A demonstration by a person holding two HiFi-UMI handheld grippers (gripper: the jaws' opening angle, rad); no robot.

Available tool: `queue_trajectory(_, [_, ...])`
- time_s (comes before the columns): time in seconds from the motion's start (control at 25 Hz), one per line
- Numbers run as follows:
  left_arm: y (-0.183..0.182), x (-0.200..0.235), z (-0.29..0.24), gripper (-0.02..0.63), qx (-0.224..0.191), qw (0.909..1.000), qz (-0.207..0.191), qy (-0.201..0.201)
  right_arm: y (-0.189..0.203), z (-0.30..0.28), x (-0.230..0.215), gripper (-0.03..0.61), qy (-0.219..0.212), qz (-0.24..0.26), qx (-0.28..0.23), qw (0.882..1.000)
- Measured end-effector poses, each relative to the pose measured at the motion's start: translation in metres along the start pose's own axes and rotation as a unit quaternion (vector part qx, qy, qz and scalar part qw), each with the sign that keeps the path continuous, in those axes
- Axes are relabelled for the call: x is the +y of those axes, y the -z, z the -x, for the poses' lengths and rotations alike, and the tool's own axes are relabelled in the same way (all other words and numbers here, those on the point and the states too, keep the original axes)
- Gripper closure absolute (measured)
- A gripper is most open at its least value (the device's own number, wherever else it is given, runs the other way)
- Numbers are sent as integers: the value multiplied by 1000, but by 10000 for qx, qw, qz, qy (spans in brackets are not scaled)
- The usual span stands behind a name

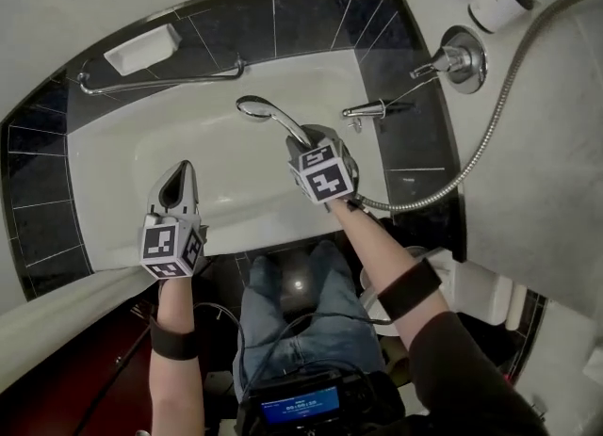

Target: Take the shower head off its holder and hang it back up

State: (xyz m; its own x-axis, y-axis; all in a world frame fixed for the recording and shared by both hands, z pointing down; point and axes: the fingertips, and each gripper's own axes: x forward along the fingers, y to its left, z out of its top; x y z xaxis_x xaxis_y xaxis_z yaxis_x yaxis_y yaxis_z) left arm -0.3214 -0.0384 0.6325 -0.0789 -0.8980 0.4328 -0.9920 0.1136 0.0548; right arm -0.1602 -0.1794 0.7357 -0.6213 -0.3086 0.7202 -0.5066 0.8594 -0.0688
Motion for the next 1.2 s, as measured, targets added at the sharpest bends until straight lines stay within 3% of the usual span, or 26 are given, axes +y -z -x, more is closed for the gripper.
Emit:
queue_trajectory(0.36, [139,-4,-67,614,488,9983,299,45,137,-111,-52,436,190,467,1193,9916])
queue_trajectory(0.52, [186,-11,-98,614,600,9973,422,83,190,-146,-83,436,300,842,1681,9817])
queue_trajectory(0.6, [206,-18,-114,614,666,9967,436,147,224,-160,-101,436,337,1137,2101,9705])
queue_trajectory(0.84, [251,-36,-152,614,733,9953,537,336,293,-177,-156,436,477,2321,3067,9218])
queue_trajectory(1.0, [269,-45,-165,614,793,9945,564,400,317,-184,-182,436,479,3490,3436,8705])
queue_trajectory(1.2, [282,-48,-169,614,860,9938,559,436,340,-185,-213,436,468,4521,3789,8061])
